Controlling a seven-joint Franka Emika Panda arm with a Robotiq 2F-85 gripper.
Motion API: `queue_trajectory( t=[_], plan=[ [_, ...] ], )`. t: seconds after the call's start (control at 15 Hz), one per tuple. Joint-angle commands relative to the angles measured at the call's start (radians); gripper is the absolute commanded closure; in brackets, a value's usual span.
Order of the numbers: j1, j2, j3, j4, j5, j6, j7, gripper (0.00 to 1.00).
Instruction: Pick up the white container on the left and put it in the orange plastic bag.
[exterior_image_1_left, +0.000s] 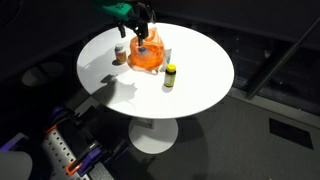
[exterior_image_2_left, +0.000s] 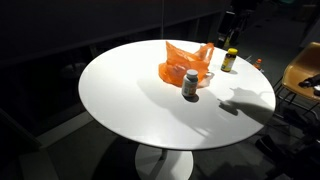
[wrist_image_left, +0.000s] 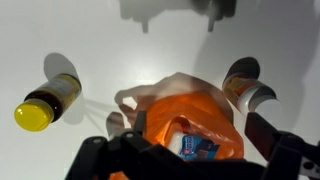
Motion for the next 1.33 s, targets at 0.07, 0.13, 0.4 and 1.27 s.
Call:
queue_trajectory(
  t=[0.07,0.13,0.4,1.27],
  plan=[
    [-0.01,0.018,0.025,0.015,-0.05,-0.011,0.043,0.0],
    [-0.005,0.028,0.03,0.022,-0.064,-0.014,0.051,0.0],
    [0.017,0.081,0.058,0.061,-0.118,-0.02,0.095,0.0],
    [0.121,0.317,0.091,0.287,-0.201,-0.044,0.166,0.0]
  ],
)
